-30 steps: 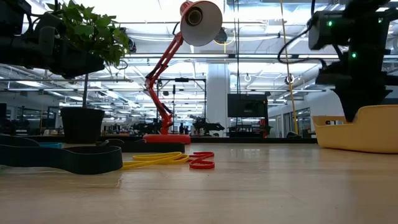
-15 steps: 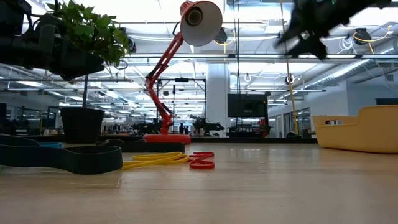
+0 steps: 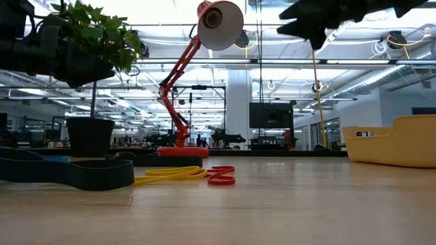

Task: Pick and place rubber bands into bin
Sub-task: Put the red rubber band into the yellow bin

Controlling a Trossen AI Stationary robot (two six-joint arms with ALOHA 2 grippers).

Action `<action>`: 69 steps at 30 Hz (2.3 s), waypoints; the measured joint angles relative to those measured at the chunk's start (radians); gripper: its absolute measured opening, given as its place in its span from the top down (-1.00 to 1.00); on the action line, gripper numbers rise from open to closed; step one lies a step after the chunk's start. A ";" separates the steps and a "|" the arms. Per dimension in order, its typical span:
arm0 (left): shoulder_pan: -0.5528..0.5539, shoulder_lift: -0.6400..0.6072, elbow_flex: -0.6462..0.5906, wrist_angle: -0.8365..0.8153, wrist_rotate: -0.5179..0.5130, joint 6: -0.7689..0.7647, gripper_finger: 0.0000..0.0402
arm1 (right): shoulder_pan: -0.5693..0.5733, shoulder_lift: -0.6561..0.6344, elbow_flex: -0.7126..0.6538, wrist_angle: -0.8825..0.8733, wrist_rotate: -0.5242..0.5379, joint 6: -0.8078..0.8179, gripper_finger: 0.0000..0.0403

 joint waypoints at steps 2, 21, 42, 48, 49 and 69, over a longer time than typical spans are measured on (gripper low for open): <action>0.000 0.000 0.000 0.017 -0.001 -0.026 -0.13 | 0.015 0.027 -0.015 0.035 -0.001 0.002 0.17; -0.128 0.657 0.396 0.062 0.114 0.107 -0.13 | 0.025 0.051 -0.019 0.075 0.030 -0.007 0.17; -0.357 1.662 1.010 -0.063 0.115 0.322 -0.13 | 0.031 0.030 -0.019 -0.123 0.023 0.082 0.17; -0.359 1.819 1.123 -0.099 0.156 0.321 -0.13 | 0.052 0.030 -0.019 -0.124 -0.011 0.101 0.17; -0.359 1.841 1.137 -0.114 0.157 0.321 -0.13 | 0.056 0.030 -0.019 -0.124 -0.025 0.100 0.17; -0.313 1.936 1.155 -0.211 0.177 0.130 -0.13 | 0.092 0.030 -0.019 -0.140 -0.027 0.083 0.17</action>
